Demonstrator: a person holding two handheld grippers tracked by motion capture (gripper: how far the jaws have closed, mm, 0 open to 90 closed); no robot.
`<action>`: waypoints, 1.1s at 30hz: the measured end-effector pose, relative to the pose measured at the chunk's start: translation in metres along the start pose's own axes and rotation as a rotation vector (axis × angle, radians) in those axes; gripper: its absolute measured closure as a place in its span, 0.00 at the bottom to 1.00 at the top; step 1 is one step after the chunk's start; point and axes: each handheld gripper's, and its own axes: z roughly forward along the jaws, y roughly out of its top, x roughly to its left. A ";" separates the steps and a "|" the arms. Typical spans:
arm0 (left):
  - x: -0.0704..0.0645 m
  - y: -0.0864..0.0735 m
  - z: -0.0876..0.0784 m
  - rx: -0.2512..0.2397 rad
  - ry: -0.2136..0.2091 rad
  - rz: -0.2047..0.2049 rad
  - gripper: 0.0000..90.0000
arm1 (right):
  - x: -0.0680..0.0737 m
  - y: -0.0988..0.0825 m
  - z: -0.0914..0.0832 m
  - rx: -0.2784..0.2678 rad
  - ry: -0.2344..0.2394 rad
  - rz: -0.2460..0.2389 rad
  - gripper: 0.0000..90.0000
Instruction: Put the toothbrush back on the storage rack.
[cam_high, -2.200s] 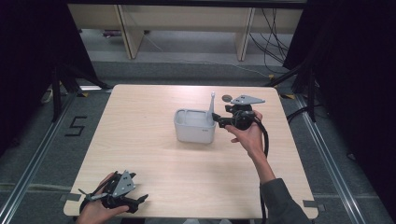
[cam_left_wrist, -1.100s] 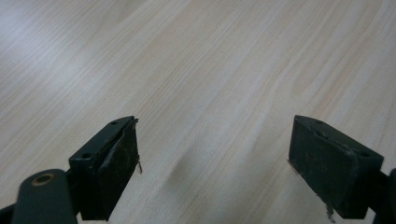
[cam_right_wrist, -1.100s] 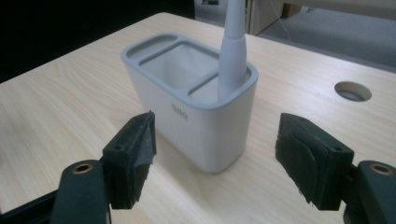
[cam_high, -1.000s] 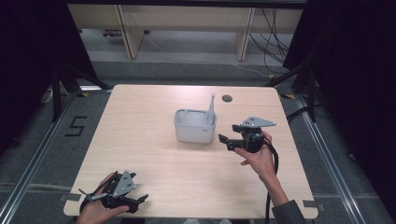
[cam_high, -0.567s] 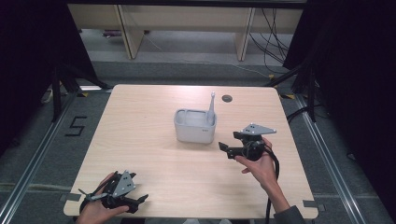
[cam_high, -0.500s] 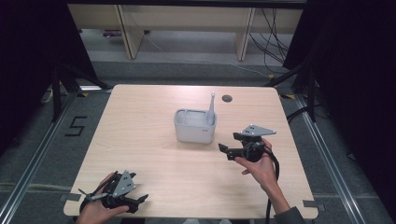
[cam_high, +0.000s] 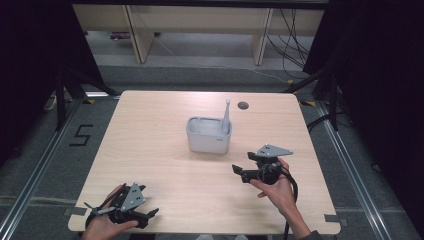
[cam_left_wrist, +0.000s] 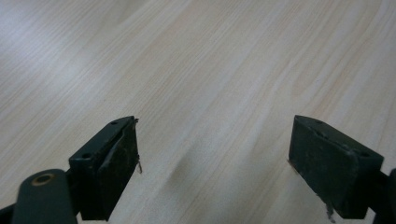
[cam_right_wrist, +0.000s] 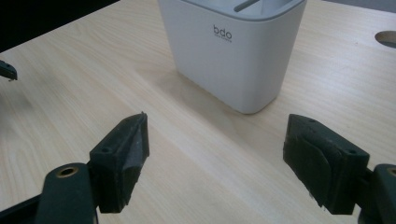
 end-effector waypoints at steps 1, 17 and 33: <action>0.000 0.000 0.000 -0.001 -0.001 -0.001 0.17 | -0.002 -0.001 0.001 -0.015 -0.011 -0.033 0.26; -0.001 0.000 0.000 -0.014 -0.002 -0.018 0.17 | 0.007 -0.015 -0.005 0.013 0.033 0.018 0.25; -0.001 0.000 0.000 -0.014 -0.001 -0.015 0.17 | 0.008 -0.028 -0.015 0.020 0.025 0.026 0.25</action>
